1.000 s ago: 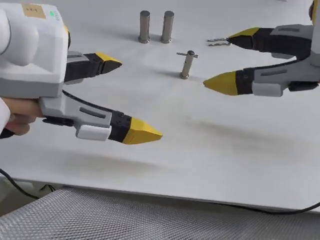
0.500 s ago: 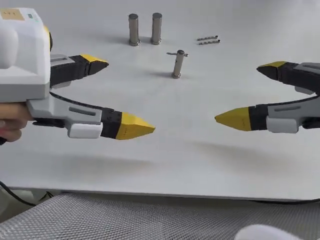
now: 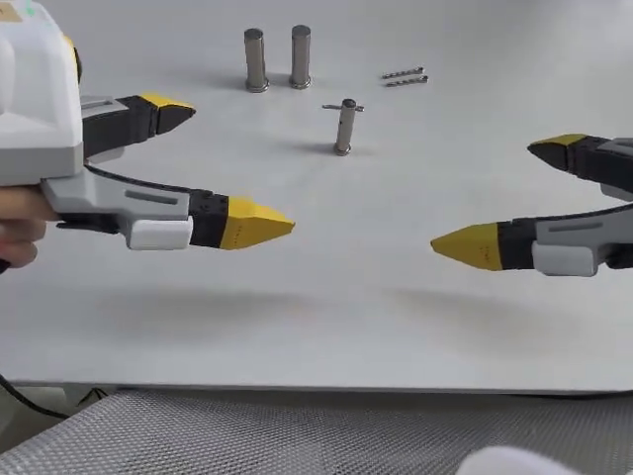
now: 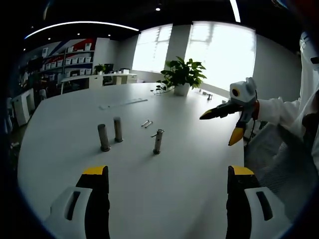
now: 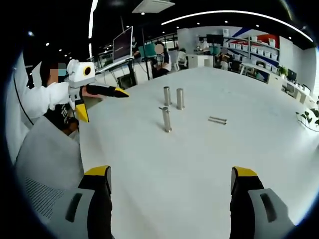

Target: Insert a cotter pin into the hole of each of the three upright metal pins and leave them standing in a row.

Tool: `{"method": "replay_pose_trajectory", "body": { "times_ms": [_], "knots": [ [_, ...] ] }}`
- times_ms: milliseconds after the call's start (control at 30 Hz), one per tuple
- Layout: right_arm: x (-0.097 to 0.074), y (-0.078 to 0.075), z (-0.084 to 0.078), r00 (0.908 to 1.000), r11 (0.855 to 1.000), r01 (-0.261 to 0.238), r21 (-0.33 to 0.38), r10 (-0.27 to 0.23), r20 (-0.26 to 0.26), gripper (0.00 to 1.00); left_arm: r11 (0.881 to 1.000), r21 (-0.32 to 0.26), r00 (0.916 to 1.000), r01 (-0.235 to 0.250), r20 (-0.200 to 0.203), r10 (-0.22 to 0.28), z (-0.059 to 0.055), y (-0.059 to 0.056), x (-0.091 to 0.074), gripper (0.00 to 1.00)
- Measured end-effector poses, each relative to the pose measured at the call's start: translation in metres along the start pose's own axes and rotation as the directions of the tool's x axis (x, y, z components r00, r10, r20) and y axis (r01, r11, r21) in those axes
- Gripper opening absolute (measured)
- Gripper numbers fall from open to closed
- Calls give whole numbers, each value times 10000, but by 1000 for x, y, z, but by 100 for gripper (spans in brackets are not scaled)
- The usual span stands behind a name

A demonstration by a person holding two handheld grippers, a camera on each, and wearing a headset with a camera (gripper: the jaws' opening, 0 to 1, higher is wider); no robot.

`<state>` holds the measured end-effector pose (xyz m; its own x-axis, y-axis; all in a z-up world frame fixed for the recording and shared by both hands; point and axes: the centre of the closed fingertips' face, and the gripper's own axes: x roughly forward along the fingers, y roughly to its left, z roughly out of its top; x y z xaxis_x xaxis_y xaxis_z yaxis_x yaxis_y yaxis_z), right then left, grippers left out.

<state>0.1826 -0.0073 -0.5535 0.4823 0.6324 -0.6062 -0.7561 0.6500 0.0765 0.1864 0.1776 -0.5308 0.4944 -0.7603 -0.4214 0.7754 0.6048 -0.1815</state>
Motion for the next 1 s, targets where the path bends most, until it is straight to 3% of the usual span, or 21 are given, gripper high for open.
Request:
{"method": "replay_pose_trajectory", "body": {
  "times_ms": [100,433,700,767,1000],
  "knots": [
    [-4,-1,3,9998,9999,130,61,-131,135,97,9999,153,9998,-66,186,63,8,7,2,99],
    [-9,-2,7,9989,9989,310,354,-322,347,95,9972,324,9952,-671,736,646,45,47,20,94],
    [-9,-3,5,9987,9979,380,533,-397,318,94,9915,144,9833,-1295,1306,1265,67,91,37,79],
    [-10,-4,4,9987,9975,426,569,-442,271,94,9890,221,9813,-1465,1297,1425,69,100,41,77],
    [-14,-2,2,9972,9931,577,1026,-622,412,93,9802,147,9749,-1977,1076,1950,65,126,57,57]
  ]
}}
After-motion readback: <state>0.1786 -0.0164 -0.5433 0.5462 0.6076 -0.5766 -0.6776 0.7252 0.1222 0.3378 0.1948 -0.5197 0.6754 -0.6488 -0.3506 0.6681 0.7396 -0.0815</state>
